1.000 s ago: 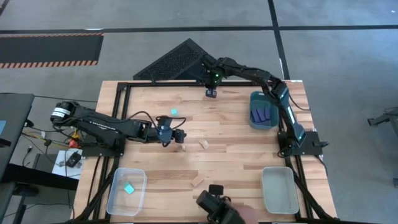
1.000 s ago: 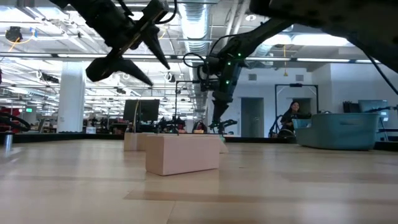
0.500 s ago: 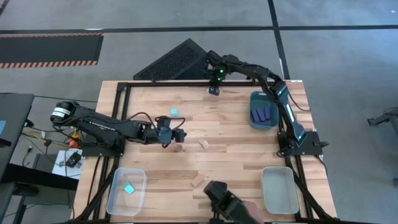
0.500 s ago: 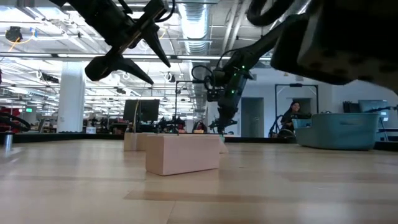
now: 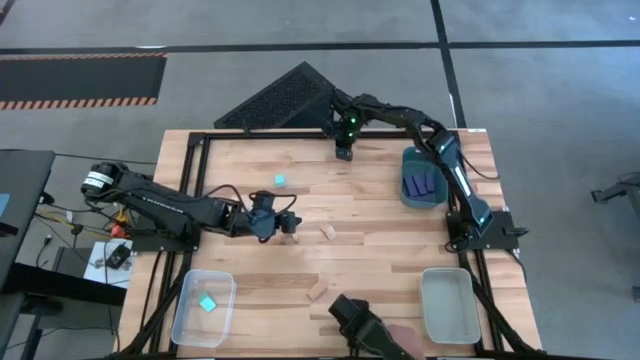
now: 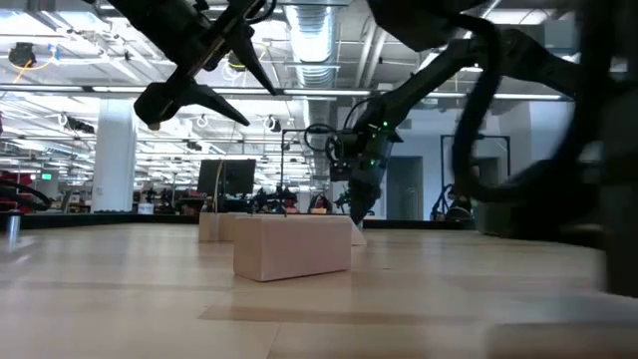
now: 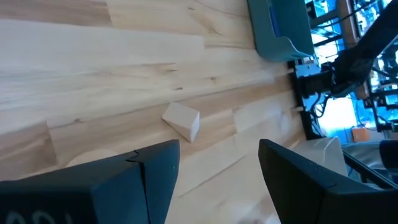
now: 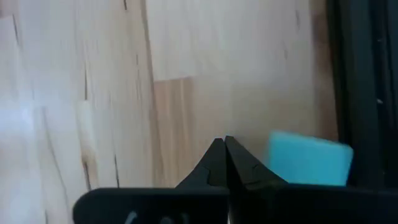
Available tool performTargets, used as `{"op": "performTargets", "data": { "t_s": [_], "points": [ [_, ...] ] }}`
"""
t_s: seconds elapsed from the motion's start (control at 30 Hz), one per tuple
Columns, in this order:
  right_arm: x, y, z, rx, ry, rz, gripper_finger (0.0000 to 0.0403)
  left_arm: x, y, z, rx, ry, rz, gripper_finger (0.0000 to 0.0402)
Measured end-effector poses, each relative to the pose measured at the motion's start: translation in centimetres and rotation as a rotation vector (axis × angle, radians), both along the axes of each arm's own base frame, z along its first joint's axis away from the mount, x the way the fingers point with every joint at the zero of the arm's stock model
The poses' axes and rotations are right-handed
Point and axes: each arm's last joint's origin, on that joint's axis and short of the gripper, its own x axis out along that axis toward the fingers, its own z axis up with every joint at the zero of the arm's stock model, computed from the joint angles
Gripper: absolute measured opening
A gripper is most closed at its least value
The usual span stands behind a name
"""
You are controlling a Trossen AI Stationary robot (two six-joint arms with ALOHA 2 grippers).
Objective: Sort & place blocks by color
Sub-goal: Put the light blue block into the transparent bin
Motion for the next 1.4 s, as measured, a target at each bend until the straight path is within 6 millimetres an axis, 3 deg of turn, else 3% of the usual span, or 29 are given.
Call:
{"op": "performTargets", "data": {
  "t_s": [0.27, 0.43, 0.67, 1.07, 1.4],
  "points": [
    [-0.6, 1.6, 1.1, 0.100, 0.083, -0.034, 0.0001, -0.2, -0.5, 0.0, 0.015, 0.002, 0.003, 0.0206],
    [0.2, 1.0, 3.2, -0.068, 0.006, -0.057, 0.0001, -0.1, -0.4, 0.0, 0.018, 0.001, 0.004, 0.0206],
    [0.7, 0.7, 2.8, -0.126, -0.011, -0.068, 0.0001, -0.1, -0.1, -0.1, 0.033, 0.020, -0.029, 0.0206],
    [0.9, 0.4, 3.1, -0.156, -0.042, -0.049, 0.0000, 0.4, 3.4, -0.2, 0.044, 0.070, -0.072, 0.0206],
    [-1.0, -1.7, 3.0, -0.175, -0.018, -0.106, 0.0000, 0.4, 6.3, -0.2, 0.076, 0.102, -0.076, 0.0206]
  ]
}}
